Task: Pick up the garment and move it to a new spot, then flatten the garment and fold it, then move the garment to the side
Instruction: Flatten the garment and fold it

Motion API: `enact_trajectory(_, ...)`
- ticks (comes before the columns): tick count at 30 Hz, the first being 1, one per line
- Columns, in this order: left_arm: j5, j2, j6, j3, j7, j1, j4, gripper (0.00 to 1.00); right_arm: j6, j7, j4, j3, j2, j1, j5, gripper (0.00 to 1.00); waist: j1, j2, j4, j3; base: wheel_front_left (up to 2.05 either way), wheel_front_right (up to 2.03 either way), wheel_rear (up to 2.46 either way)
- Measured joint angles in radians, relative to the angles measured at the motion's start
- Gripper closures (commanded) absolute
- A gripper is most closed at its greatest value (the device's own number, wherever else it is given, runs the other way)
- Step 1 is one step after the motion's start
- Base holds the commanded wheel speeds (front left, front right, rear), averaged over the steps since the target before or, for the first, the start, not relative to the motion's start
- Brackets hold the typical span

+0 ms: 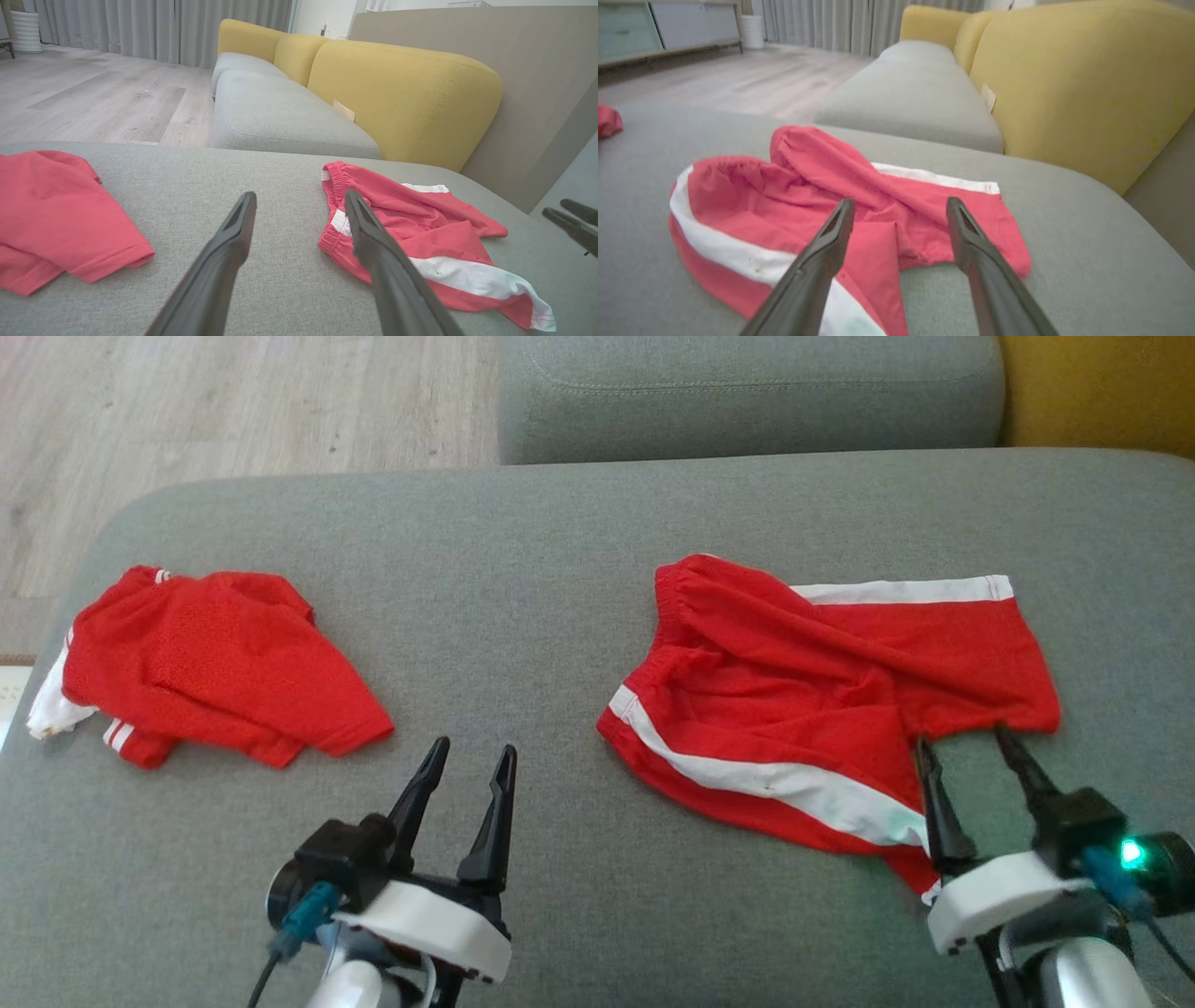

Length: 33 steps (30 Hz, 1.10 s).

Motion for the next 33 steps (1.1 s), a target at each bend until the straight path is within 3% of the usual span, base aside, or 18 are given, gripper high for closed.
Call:
enact_trajectory(7,0.002,0.000,-0.018,-0.002,0.000,-0.012,0.016,0.00,0.000,-0.108,-0.056,0.022,0.010,0.097,0.187,0.00,0.0000,0.0000,-0.017,0.021,0.00,0.00,0.00)
enact_trajectory(13,-0.001,-0.001,-0.081,-0.082,0.002,-0.093,0.138,0.00,0.000,-0.129,-0.046,0.023,0.010,0.105,0.202,0.00,0.0000,0.0000,-0.046,0.051,0.00,0.00,0.00)
enact_trajectory(17,-0.038,-0.001,-0.104,-0.145,0.071,-0.208,0.239,0.00,0.000,-0.129,-0.050,0.023,0.010,0.080,0.193,0.00,0.0000,0.0000,-0.063,0.078,0.00,0.00,0.00)
enact_trajectory(25,-0.120,0.012,-0.106,-0.249,0.207,-0.464,0.394,0.00,0.000,-0.129,-0.062,0.035,0.010,0.056,0.186,0.00,0.0000,0.0000,-0.098,0.133,0.00,0.00,0.00)
enact_trajectory(33,-0.137,0.064,-0.112,-0.326,0.216,-0.540,0.513,0.00,0.000,-0.129,-0.066,0.042,0.010,0.048,0.186,0.00,0.0000,0.0000,-0.124,0.161,0.00,0.00,0.00)
